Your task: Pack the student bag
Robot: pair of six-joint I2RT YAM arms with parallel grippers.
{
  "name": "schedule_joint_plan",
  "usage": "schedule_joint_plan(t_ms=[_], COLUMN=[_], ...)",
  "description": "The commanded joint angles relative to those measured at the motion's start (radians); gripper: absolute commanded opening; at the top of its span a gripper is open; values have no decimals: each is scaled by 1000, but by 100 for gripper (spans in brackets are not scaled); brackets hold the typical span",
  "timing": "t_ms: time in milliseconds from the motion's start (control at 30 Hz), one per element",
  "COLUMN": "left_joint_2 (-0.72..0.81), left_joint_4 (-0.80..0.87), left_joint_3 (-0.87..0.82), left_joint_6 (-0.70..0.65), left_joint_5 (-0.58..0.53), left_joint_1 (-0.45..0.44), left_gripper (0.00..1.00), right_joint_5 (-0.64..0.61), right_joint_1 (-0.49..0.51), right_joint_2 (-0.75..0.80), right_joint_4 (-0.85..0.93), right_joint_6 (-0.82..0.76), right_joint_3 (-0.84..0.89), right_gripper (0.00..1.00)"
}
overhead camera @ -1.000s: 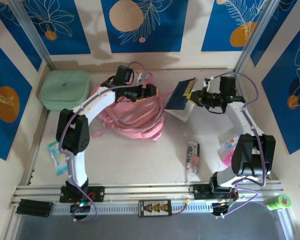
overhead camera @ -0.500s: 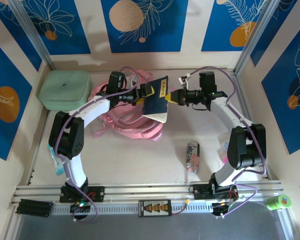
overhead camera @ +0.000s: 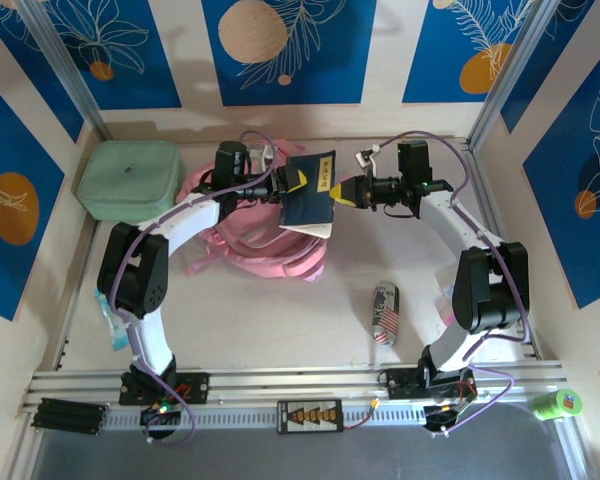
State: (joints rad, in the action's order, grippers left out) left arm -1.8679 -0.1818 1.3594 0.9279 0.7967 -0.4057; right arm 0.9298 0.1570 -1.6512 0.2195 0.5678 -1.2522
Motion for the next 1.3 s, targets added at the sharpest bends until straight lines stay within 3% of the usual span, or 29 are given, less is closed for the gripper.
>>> schedule_joint_plan(t_ms=[0,167,333,400,433,500,567,700,867,1067,1267], left_joint_2=[6,21,35,39,42,55,78,149,265,360,392], left_joint_4=[40,172,189,191,192,192,187,174,99,19,-60], left_joint_3=[38,71,72,72,72,69,59,22,-62,-156,-226], left_joint_6=[-50,-139,-152,-151,-149,-146,-141,-106,-32,82,202], left_joint_5=[25,-29,-50,-57,-64,-84,-126,-286,-510,-689,-761], left_joint_1=[5,8,14,16,17,23,28,46,52,53,51], left_gripper=[37,27,13,5,0,0,0,0,0,0,0], right_joint_5=[-30,-112,-209,-244,-270,-312,-326,-282,-242,-282,-424], right_joint_1=[-10,-30,-35,-35,-34,-35,-33,-29,32,142,268], right_joint_2=[-17,-32,-34,-33,-27,-12,7,10,8,-45,-125], right_joint_4=[60,119,160,164,164,135,66,-107,-463,-707,-963], right_joint_6=[-20,-38,-47,-33,-16,39,134,366,642,857,1068], right_joint_3=[-31,-36,-37,-31,-25,2,44,115,213,205,204], right_gripper=[0,0,1,11,21,38,52,67,91,99,98])
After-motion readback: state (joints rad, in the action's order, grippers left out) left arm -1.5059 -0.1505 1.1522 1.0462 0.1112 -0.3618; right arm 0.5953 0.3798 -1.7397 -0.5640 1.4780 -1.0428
